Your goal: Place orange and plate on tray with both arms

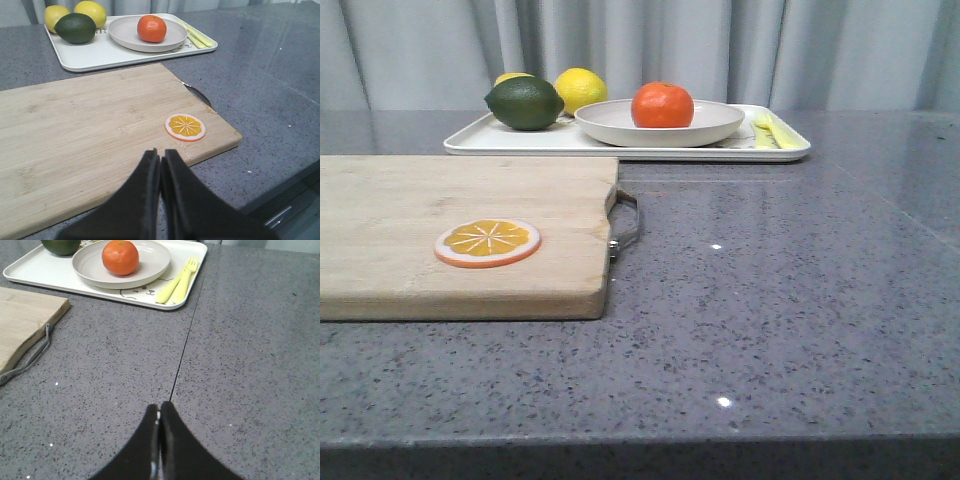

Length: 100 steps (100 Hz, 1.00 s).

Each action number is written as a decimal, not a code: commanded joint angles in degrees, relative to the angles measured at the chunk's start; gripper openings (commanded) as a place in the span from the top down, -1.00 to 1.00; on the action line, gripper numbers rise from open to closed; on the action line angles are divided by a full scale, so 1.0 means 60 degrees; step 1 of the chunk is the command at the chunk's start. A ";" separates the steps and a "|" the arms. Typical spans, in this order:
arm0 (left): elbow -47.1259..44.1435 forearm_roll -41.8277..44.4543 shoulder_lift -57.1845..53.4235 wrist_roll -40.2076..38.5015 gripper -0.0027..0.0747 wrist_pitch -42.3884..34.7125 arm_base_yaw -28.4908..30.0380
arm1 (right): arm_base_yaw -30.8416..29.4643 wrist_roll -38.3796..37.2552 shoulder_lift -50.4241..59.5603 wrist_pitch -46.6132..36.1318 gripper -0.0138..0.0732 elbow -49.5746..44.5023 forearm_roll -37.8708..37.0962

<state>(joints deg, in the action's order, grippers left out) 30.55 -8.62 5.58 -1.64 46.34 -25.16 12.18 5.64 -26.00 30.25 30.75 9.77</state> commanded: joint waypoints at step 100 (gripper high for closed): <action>-0.3379 0.0385 0.0042 -0.0081 0.98 -0.7858 0.3699 | -0.0019 0.0082 -0.0058 -0.0672 0.84 0.0225 0.0005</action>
<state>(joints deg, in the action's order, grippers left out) 11.36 -5.82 5.26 -1.64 7.97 -4.08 12.18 5.64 -26.00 30.25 30.75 9.77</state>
